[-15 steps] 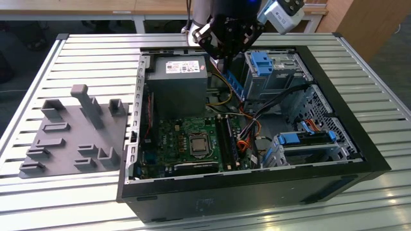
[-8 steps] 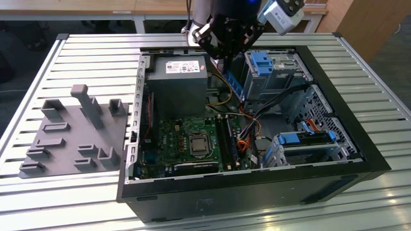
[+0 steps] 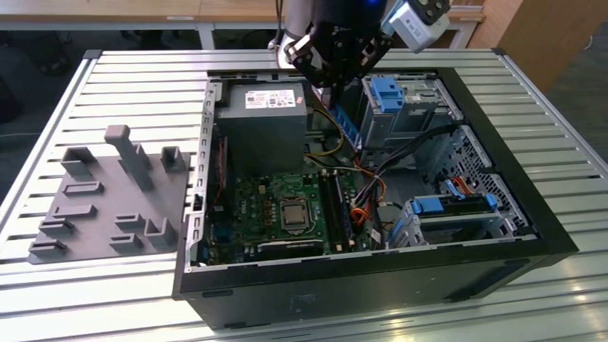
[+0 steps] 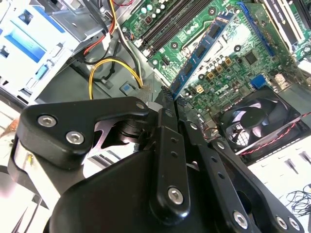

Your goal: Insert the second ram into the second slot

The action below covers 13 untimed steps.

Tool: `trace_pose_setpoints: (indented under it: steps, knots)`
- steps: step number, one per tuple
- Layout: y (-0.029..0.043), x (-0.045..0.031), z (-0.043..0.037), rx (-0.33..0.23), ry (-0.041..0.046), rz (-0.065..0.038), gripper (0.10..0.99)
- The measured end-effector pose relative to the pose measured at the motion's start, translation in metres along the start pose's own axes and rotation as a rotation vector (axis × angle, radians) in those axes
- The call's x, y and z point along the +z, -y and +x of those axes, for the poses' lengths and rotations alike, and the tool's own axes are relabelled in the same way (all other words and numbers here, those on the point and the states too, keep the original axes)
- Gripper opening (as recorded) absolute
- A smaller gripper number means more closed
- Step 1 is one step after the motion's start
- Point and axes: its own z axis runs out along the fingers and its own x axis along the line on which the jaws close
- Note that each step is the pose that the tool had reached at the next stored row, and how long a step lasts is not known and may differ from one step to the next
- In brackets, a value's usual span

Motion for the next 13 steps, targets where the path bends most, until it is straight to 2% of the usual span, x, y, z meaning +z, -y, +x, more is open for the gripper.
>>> trace_pose_setpoints:
  steps: [13]
  knots:
    - [0.0000,0.0005,0.0000,0.041,0.0015,0.000,0.137]
